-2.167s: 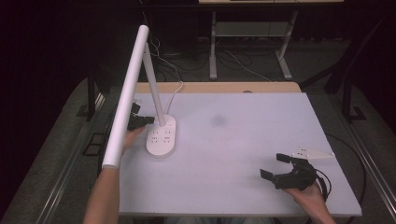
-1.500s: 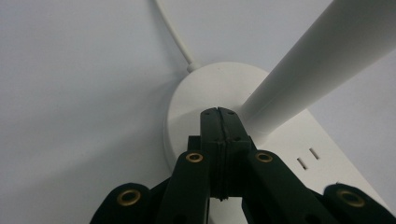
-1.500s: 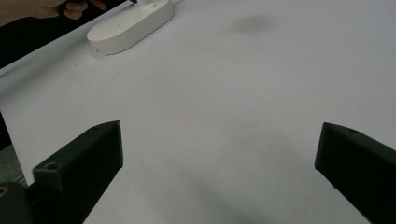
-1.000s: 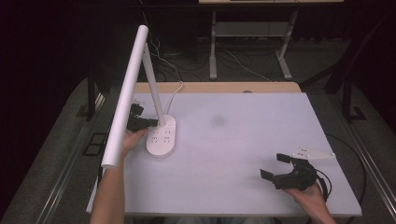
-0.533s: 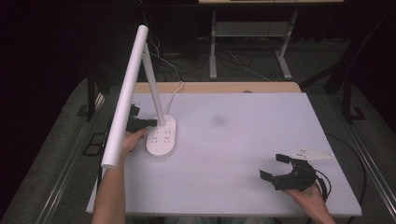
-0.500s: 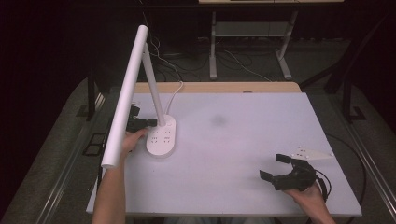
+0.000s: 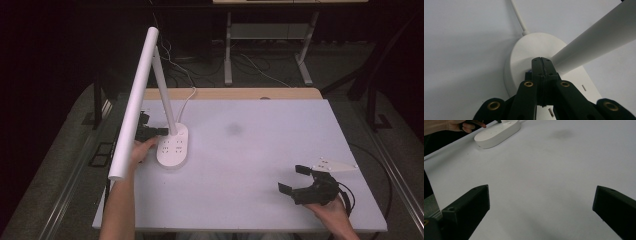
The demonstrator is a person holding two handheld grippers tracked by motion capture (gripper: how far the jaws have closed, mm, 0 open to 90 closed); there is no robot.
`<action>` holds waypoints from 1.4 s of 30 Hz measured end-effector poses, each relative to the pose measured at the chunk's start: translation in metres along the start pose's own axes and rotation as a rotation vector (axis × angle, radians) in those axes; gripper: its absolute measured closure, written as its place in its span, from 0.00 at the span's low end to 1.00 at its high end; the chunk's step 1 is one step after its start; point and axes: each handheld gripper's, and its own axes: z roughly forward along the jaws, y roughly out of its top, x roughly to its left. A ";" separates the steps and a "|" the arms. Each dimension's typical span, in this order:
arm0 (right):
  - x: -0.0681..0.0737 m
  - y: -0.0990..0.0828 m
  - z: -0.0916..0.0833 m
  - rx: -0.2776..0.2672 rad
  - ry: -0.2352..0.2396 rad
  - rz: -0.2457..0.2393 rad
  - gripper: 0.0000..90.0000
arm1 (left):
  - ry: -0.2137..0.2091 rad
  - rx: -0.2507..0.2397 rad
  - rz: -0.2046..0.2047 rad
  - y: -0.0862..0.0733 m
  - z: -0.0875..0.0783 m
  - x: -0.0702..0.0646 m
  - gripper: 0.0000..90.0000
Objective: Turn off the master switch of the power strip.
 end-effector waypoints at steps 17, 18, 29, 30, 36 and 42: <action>-0.002 0.001 0.002 0.001 0.000 0.010 0.00 | 0.055 -0.045 0.023 0.004 -0.024 0.002 1.00; -0.002 0.000 0.002 0.000 -0.001 0.011 0.00 | 0.055 -0.045 0.023 0.004 -0.025 0.003 1.00; -0.002 0.001 0.000 -0.003 0.003 0.014 0.00 | 0.073 -0.121 0.018 0.007 -0.054 -0.010 0.96; -0.002 0.001 0.000 -0.005 0.003 0.013 0.00 | 0.076 -0.127 0.017 0.007 -0.057 -0.011 0.96; -0.002 0.001 0.000 -0.007 0.004 0.009 0.00 | 0.078 -0.197 0.007 0.005 -0.076 -0.016 0.96; -0.002 0.001 0.000 -0.007 0.005 0.010 0.00 | 0.060 -0.250 -0.009 -0.005 -0.092 -0.023 0.95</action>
